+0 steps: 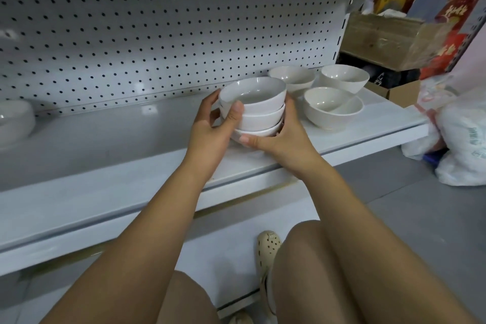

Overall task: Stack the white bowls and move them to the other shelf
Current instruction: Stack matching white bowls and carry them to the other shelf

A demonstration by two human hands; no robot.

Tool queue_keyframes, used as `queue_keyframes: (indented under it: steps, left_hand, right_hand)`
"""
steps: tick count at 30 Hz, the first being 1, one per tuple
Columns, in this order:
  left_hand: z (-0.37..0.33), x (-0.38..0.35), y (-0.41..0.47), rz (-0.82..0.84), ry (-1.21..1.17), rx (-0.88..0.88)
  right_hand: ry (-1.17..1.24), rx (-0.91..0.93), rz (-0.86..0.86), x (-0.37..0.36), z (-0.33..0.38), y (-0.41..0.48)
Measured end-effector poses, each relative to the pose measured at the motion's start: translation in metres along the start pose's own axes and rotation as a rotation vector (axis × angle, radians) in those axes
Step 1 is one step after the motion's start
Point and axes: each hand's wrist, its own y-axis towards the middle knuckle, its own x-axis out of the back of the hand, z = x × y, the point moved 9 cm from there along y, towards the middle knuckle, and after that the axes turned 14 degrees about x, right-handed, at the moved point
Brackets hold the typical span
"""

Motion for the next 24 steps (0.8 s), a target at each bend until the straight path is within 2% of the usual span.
queue_keyframes:
  steps: [13,24]
  left_hand:
    - [-0.02,0.06,-0.148,-0.107,-0.021,-0.043]
    - [-0.028,0.068,-0.231,-0.047,-0.013,-0.048]
  right_hand:
    - [0.02,-0.038,0.055,-0.048,0.086,-0.095]
    - [0.018,-0.029,-0.011,-0.044,0.144,-0.165]
